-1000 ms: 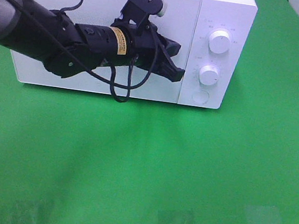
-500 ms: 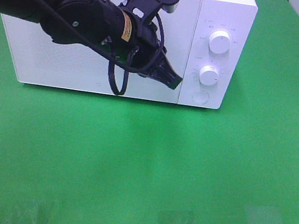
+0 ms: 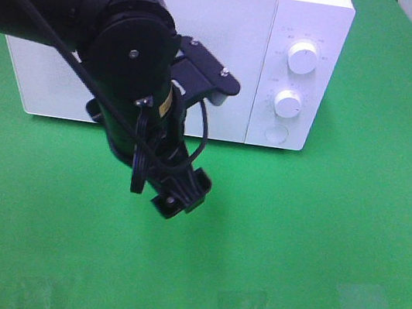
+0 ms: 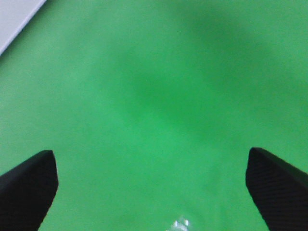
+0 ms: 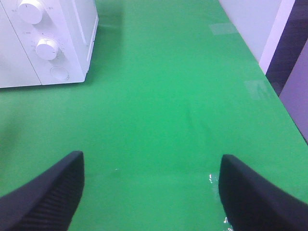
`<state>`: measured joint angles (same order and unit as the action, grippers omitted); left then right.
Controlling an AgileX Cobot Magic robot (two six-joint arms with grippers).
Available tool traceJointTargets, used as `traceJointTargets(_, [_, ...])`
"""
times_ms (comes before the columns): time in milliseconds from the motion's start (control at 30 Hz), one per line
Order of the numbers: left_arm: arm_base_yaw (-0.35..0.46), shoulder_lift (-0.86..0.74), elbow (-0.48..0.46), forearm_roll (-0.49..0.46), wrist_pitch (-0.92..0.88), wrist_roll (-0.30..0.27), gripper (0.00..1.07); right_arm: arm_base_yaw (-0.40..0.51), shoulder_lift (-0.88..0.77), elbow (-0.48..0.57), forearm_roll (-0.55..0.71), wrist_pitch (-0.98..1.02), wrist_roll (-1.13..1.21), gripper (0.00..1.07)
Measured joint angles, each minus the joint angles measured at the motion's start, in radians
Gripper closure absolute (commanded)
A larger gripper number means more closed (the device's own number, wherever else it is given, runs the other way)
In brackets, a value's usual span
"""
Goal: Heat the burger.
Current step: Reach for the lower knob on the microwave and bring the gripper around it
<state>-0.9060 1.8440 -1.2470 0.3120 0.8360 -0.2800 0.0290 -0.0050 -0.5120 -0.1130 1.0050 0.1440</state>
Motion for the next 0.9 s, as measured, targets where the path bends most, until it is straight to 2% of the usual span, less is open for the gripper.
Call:
traceJointTargets(33, [0.0, 0.0, 0.0, 0.0, 0.0, 0.0, 0.06, 0.0, 0.0, 0.0, 0.0, 0.0, 0.0, 0.31])
traceJointTargets(67, [-0.002, 0.0, 0.0, -0.017, 0.107, 0.0, 0.06, 0.0, 0.0, 0.0, 0.0, 0.0, 0.0, 0.31])
traceJointTargets(100, [-0.002, 0.0, 0.0, -0.017, 0.107, 0.0, 0.06, 0.0, 0.0, 0.0, 0.0, 0.0, 0.0, 0.31])
traceJointTargets(233, [-0.002, -0.002, 0.0, -0.037, 0.31, 0.01, 0.06, 0.0, 0.0, 0.0, 0.0, 0.0, 0.0, 0.31])
traceJointTargets(333, [-0.001, -0.008, 0.0, -0.047, 0.327, 0.017, 0.06, 0.0, 0.0, 0.0, 0.0, 0.0, 0.0, 0.31])
traceJointTargets(367, [0.011, -0.022, -0.001, -0.085, 0.344, 0.036, 0.06, 0.0, 0.0, 0.0, 0.0, 0.0, 0.0, 0.31])
traceJointTargets(400, [0.011, -0.022, -0.001, -0.085, 0.344, 0.036, 0.06, 0.0, 0.0, 0.0, 0.0, 0.0, 0.0, 0.31])
traceJointTargets(433, [0.034, -0.044, -0.005, -0.136, 0.345, 0.06, 0.06, 0.0, 0.0, 0.0, 0.0, 0.0, 0.0, 0.31])
traceJointTargets(467, [0.034, -0.044, -0.005, -0.136, 0.345, 0.06, 0.06, 0.0, 0.0, 0.0, 0.0, 0.0, 0.0, 0.31])
traceJointTargets(500, [0.075, -0.077, -0.004, -0.186, 0.344, 0.084, 0.06, 0.0, 0.0, 0.0, 0.0, 0.0, 0.0, 0.31])
traceJointTargets(533, [0.075, -0.077, -0.004, -0.186, 0.344, 0.084, 0.06, 0.0, 0.0, 0.0, 0.0, 0.0, 0.0, 0.31])
traceJointTargets(600, [0.178, -0.149, -0.004, -0.262, 0.344, 0.148, 0.06, 0.0, 0.0, 0.0, 0.0, 0.0, 0.0, 0.31])
traceJointTargets(633, [0.178, -0.149, -0.004, -0.262, 0.344, 0.148, 0.06, 0.0, 0.0, 0.0, 0.0, 0.0, 0.0, 0.31])
traceJointTargets(667, [0.241, -0.193, -0.004, -0.284, 0.346, 0.174, 0.06, 0.0, 0.0, 0.0, 0.0, 0.0, 0.0, 0.31])
traceJointTargets(767, [0.267, -0.217, -0.004, -0.293, 0.348, 0.187, 0.06, 0.0, 0.0, 0.0, 0.0, 0.0, 0.0, 0.31])
traceJointTargets(833, [0.405, -0.31, -0.004, -0.302, 0.368, 0.225, 0.06, 0.0, 0.0, 0.0, 0.0, 0.0, 0.0, 0.31])
traceJointTargets(867, [0.405, -0.31, -0.004, -0.302, 0.368, 0.225, 0.06, 0.0, 0.0, 0.0, 0.0, 0.0, 0.0, 0.31])
traceJointTargets(900, [0.471, -0.354, -0.004, -0.302, 0.372, 0.241, 0.06, 0.0, 0.0, 0.0, 0.0, 0.0, 0.0, 0.31])
